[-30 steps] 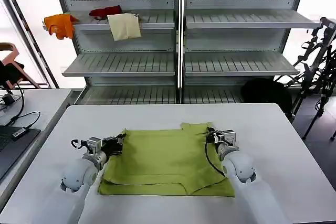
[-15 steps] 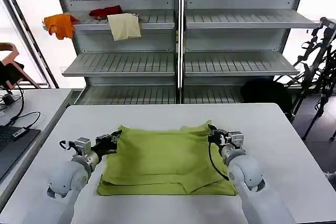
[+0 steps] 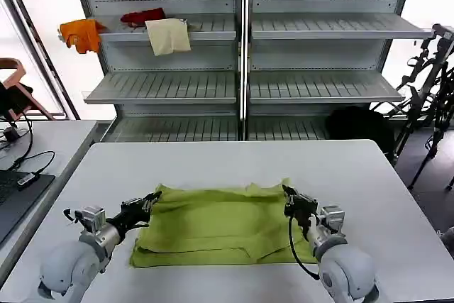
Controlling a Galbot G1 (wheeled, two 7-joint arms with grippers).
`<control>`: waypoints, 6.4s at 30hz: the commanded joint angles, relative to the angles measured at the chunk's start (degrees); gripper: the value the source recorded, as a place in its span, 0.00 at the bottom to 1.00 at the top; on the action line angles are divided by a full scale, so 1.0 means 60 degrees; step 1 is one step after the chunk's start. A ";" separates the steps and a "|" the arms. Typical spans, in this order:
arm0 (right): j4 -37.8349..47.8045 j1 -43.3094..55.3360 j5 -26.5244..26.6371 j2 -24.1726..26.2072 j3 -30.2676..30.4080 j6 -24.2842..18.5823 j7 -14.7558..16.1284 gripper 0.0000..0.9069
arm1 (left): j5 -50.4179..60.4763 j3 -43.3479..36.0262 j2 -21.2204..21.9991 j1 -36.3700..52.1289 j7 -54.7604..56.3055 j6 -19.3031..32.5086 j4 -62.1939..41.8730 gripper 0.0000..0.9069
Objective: Fold and organize the clothes.
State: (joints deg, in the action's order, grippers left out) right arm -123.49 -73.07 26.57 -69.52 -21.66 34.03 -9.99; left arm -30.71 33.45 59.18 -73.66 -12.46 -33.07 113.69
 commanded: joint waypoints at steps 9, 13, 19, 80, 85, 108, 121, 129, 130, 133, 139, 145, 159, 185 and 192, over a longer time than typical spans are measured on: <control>-0.0831 -0.1393 -0.0803 -0.0144 -0.0244 -0.0015 0.0123 0.00 | 0.0182 0.0450 -0.0241 -0.1066 -0.0491 0.0009 0.0654 0.00; -0.0930 -0.1522 -0.0960 -0.0164 -0.0278 -0.0017 0.0178 0.00 | 0.0332 0.0460 -0.0214 -0.1200 -0.0499 0.0007 0.0821 0.00; -0.1164 -0.1823 -0.1012 -0.0163 -0.0401 -0.0019 0.0213 0.00 | 0.0691 0.0397 -0.0128 -0.1469 -0.0502 0.0008 0.1163 0.00; -0.1282 0.0838 -0.1215 -0.0281 -0.0624 -0.1846 0.0014 1.00 | 0.1229 0.0194 0.1720 -0.2711 0.2940 0.1979 0.1780 1.00; -0.0897 0.0953 -0.1488 -0.0291 -0.0535 -0.1786 0.0193 1.00 | 0.1284 0.0146 0.1851 -0.2930 0.3019 0.2306 0.1606 1.00; -0.0638 0.0629 -0.1888 -0.0399 -0.0579 -0.1710 0.0601 1.00 | 0.1496 -0.0355 0.2457 -0.3363 0.3691 0.2190 0.1514 1.00; -0.0615 0.0546 -0.1900 -0.0384 -0.0574 -0.1593 0.0585 1.00 | 0.0987 -0.0526 0.2737 -0.3132 0.4104 0.2302 0.1259 0.84; -0.0568 0.0585 -0.1892 -0.0403 -0.0563 -0.1493 0.0500 1.00 | 0.1169 -0.0653 0.2788 -0.3169 0.3995 0.2534 0.1195 0.39; -0.0565 0.0587 -0.1891 -0.0403 -0.0565 -0.1475 0.0496 1.00 | 0.1172 -0.0680 0.2778 -0.3166 0.4009 0.2614 0.1148 0.30; -0.0572 0.0594 -0.1884 -0.0397 -0.0573 -0.1438 0.0478 1.00 | 0.1240 -0.0725 0.2791 -0.3142 0.4006 0.2827 0.1022 0.08; -0.0571 0.0603 -0.1884 -0.0389 -0.0574 -0.1419 0.0427 1.00 | 0.1502 -0.0847 0.2838 -0.3021 0.4002 0.3208 0.0862 0.00; -0.0580 0.0636 -0.1875 -0.0387 -0.0570 -0.1415 0.0356 1.00 | 0.1670 -0.0961 0.2859 -0.2948 0.3904 0.3522 0.0710 0.00; -0.0576 0.0581 -0.1873 -0.0396 -0.0629 -0.1439 0.0314 1.00 | 0.3246 0.0007 0.2256 -0.2693 0.2699 0.4066 0.1013 0.00; -0.0265 0.0468 -0.1888 -0.0477 -0.0763 -0.1468 0.0354 1.00 | 0.3738 0.3010 -0.1247 -0.1325 0.0952 0.2325 -0.0435 0.00; -0.0120 0.0505 -0.1897 -0.0513 -0.0740 -0.1466 0.0356 1.00 | 0.3926 0.3518 -0.1306 -0.1441 0.0772 0.2273 -0.0456 0.00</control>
State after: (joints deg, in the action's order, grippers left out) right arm -124.45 -70.07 15.20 -72.67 -26.08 25.24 -7.85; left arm -8.23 50.36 53.96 -82.82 -6.25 -18.51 112.44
